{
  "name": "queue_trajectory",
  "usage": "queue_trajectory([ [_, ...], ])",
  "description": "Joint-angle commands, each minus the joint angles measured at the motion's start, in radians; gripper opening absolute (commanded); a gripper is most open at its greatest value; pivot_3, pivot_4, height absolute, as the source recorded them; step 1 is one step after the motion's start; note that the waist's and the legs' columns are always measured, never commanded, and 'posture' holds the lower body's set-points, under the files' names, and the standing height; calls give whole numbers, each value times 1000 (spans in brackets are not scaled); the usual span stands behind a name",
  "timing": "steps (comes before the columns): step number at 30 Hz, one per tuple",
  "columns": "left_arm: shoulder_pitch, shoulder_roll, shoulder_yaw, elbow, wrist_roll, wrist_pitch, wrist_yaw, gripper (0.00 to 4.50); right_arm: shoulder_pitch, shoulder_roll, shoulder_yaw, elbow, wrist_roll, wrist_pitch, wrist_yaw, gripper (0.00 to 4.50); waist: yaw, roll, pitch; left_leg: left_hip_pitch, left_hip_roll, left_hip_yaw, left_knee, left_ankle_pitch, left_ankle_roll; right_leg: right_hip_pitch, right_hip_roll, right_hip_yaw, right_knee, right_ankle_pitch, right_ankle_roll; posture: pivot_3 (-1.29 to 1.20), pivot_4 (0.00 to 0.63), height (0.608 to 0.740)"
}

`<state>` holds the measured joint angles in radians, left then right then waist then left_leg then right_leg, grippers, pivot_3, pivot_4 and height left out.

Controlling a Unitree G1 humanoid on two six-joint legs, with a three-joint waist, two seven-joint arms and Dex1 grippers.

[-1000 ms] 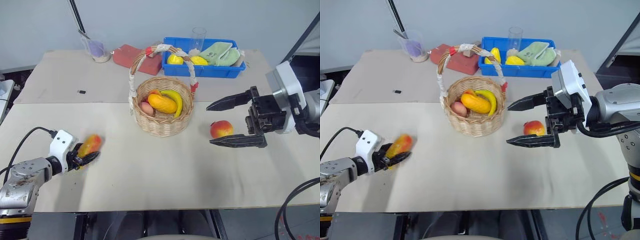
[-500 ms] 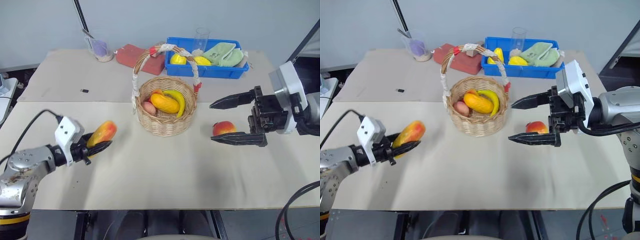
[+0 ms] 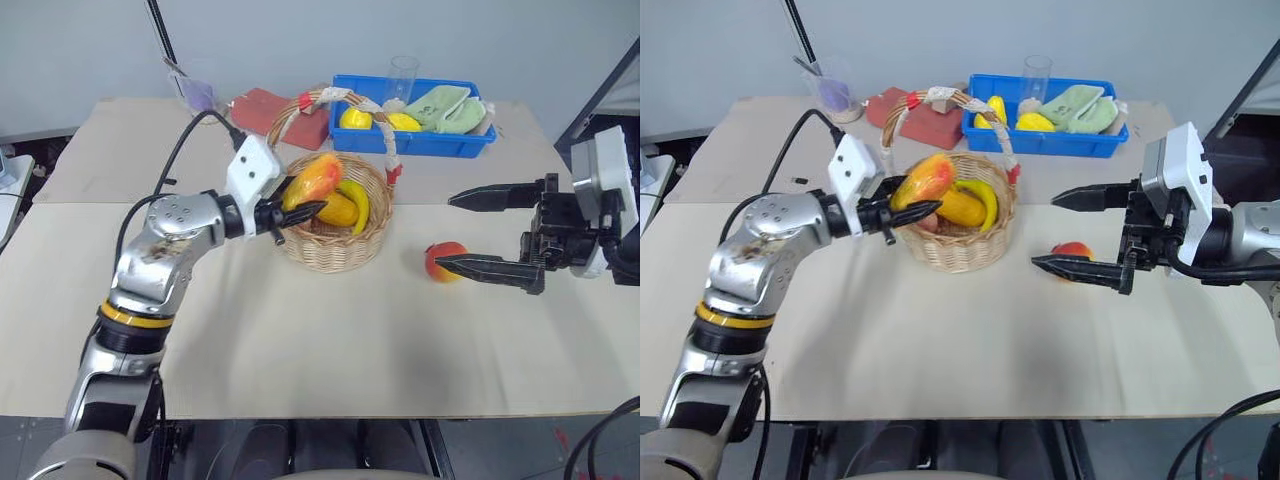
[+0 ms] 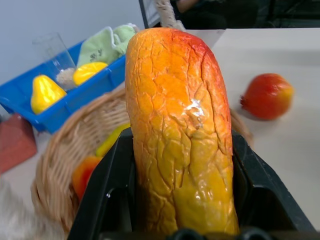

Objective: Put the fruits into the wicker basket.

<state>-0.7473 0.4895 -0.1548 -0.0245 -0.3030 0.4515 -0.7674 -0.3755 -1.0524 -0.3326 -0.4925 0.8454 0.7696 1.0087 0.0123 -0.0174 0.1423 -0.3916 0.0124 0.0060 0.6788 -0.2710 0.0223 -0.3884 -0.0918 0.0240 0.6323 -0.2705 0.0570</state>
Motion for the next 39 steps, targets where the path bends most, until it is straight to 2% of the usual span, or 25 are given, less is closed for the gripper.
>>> queue_trajectory([
  [1,-41,-30,-15,52,41,-86,-16,3107,3,1,-44,-25,0,-10,-41,4500,0,0,0,0,0,0,0,0,0,0,0,0,0,0,0,0,150,740],
  [3,-40,-38,-11,53,34,-89,-38,4104,18,-1,-37,-24,-27,-25,-56,4500,-1,0,0,0,0,0,0,0,0,0,0,0,0,0,0,0,150,740],
  [4,-37,-39,-9,49,29,-86,-49,4450,26,-1,-34,-22,-42,-33,-62,4500,-2,0,0,0,0,0,0,0,0,0,0,0,0,0,0,0,150,740],
  [6,-29,-36,1,32,19,-85,-66,4450,39,8,-23,-9,-82,-62,-77,4500,-1,0,0,0,0,0,0,0,0,-1,0,0,0,0,0,0,150,740],
  [10,-5,-1,25,-27,-16,-71,-128,4450,55,-12,82,75,-290,-159,-125,4500,-3,0,0,0,0,0,1,0,0,0,0,0,0,0,0,0,150,740],
  [14,43,78,41,-146,-89,-30,-241,4450,41,-17,202,205,-438,-215,-128,4500,-4,0,0,0,0,0,1,0,0,-1,0,0,0,0,0,0,150,740],
  [18,107,170,62,-264,-149,5,-321,4450,-22,55,298,353,-524,-255,-143,4500,-6,0,0,0,1,1,1,0,0,-1,0,1,0,0,0,0,150,740],
  [20,160,220,87,-331,-181,18,-349,4450,-60,109,337,447,-555,-251,-160,4500,-10,0,0,1,1,1,0,0,0,-1,0,2,0,0,0,0,150,740],
  [24,207,258,115,-391,-219,54,-341,4450,-88,155,358,517,-563,-221,-129,4500,-6,0,0,1,1,1,0,0,0,-1,1,2,0,0,0,0,150,740],
  [35,232,271,133,-433,-237,89,-300,4450,-112,197,407,630,-622,-208,-100,4500,-4,0,0,1,1,1,1,0,0,0,1,2,0,0,0,0,150,740],
  [39,238,270,146,-430,-249,87,-303,4500,-112,206,397,629,-636,-247,-96,3429,-5,0,0,1,1,1,1,0,0,0,1,2,0,0,0,0,150,740],
])
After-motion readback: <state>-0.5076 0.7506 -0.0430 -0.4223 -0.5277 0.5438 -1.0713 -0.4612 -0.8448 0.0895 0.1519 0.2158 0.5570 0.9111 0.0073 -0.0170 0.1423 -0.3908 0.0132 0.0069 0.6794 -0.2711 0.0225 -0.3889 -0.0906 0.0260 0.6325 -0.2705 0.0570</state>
